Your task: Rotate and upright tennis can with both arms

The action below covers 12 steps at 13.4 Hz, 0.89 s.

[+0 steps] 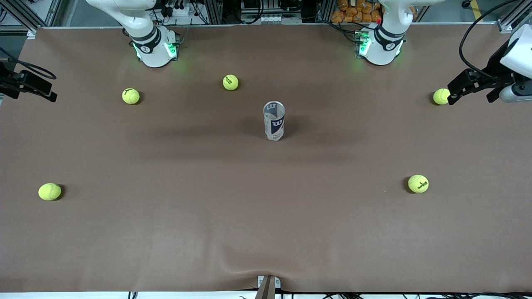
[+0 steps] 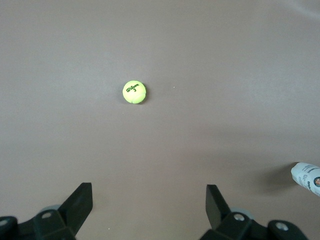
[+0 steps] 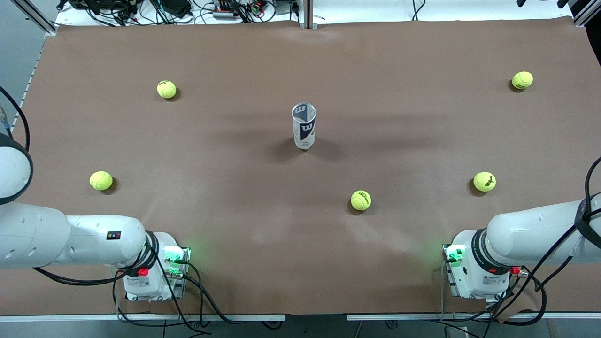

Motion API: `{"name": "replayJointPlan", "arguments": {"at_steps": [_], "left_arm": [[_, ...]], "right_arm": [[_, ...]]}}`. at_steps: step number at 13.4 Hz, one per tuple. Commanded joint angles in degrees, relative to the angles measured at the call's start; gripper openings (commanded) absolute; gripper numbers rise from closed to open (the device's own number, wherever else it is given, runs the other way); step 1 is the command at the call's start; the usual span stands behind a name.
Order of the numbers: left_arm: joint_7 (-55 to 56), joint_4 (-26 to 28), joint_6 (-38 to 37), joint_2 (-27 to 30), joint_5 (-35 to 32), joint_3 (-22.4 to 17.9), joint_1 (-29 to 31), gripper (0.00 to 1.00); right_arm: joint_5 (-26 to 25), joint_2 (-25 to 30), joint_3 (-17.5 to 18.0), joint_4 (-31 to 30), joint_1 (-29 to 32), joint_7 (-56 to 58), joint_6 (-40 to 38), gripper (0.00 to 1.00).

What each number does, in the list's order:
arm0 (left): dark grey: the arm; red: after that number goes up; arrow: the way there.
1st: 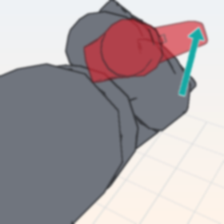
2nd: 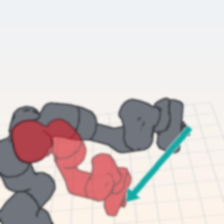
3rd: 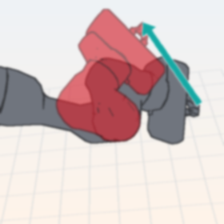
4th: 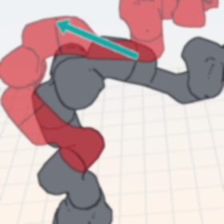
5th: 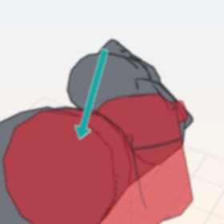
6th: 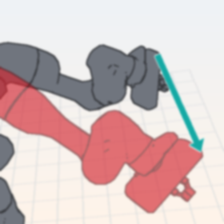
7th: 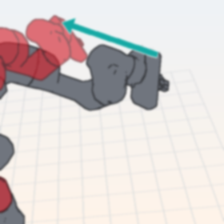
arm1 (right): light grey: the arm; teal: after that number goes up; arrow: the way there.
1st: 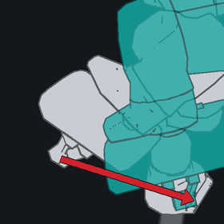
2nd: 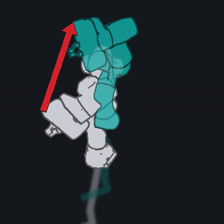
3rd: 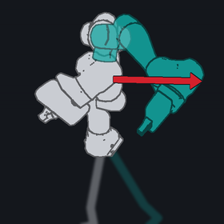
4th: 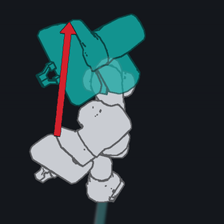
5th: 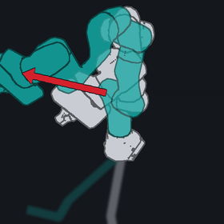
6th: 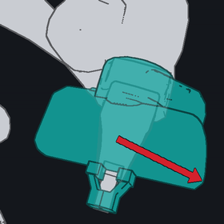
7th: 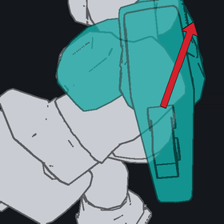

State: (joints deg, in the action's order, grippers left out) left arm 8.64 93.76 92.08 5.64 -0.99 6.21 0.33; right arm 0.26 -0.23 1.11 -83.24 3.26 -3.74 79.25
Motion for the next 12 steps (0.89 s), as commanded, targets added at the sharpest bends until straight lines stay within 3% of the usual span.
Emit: {"name": "replayJointPlan", "arguments": {"at_steps": [1, 12], "left_arm": [[-0.6, -0.5, -0.7, 0.2, -1.0, 0.5, 0.5, 1.0], [3.0, -1.6, -3.9, 0.2, -0.4, 0.6, 0.5, 1.0]], "right_arm": [[-0.7, 0.7, -0.1, -0.3, -0.5, -1.1, -0.1, 1.0], [-0.7, 0.5, -0.1, -0.3, -1.2, -1.1, -0.1, 1.0]]}}
